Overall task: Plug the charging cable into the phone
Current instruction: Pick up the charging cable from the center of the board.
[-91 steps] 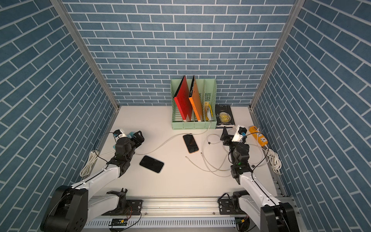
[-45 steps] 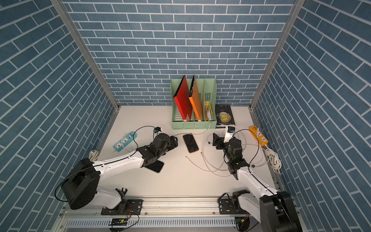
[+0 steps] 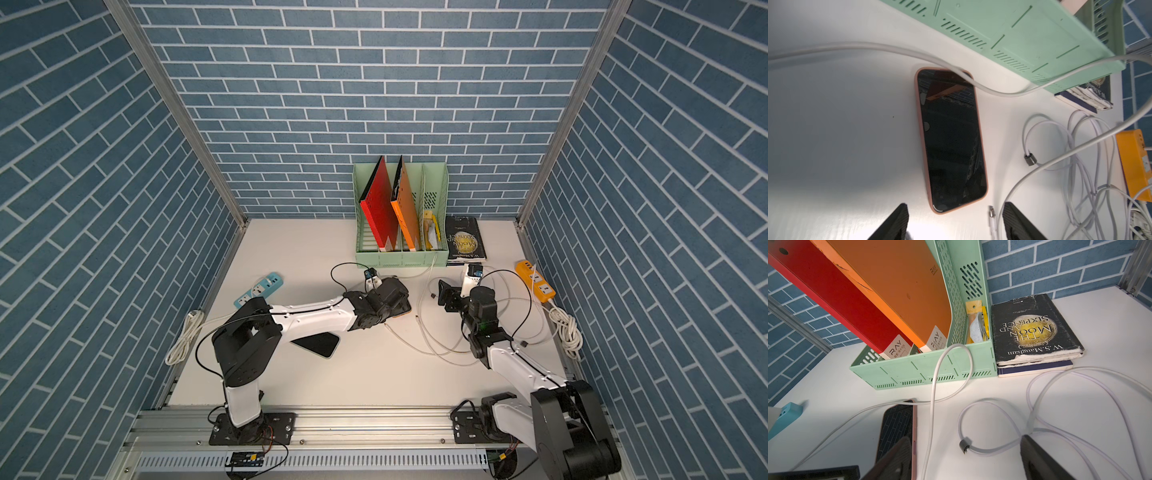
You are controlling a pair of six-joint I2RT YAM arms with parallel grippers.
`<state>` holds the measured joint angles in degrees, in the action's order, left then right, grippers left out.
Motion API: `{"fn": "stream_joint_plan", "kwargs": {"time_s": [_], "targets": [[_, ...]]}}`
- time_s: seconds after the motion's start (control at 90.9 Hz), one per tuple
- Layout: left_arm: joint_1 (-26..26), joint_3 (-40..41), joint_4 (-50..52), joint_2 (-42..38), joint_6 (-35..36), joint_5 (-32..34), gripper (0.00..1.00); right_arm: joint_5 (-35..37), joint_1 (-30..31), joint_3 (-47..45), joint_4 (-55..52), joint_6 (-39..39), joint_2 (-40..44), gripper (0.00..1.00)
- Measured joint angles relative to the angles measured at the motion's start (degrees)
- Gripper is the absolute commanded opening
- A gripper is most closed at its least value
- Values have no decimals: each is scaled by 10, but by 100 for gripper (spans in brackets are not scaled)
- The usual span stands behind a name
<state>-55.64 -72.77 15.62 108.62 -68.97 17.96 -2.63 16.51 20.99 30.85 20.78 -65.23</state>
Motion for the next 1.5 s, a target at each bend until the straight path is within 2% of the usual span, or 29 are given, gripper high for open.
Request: {"fn": "stream_joint_plan", "kwargs": {"time_s": [0.187,0.385,0.44,0.473,0.66,0.847,1.045,1.188,1.496], "targets": [[-17,-23,63,19,-44,10,73,0,0,0,0,0,-2,84],[-32,-17,86,44,-83,13,69,0,2,0,0,0,0,83],[-32,-16,90,50,-94,13,58,0,3,0,0,0,1,83],[-32,-19,94,55,-98,14,55,0,3,-1,0,0,2,82],[-33,-83,122,101,-101,29,55,0,5,-1,0,0,6,79],[-36,-89,137,105,-101,37,55,0,5,-2,0,0,15,79],[-42,-89,164,105,-101,46,49,0,5,-2,0,0,24,79],[-49,-88,188,105,-101,52,38,0,5,-5,0,0,28,78],[-55,-97,210,111,-90,52,36,4,5,-9,0,0,34,78]]}}
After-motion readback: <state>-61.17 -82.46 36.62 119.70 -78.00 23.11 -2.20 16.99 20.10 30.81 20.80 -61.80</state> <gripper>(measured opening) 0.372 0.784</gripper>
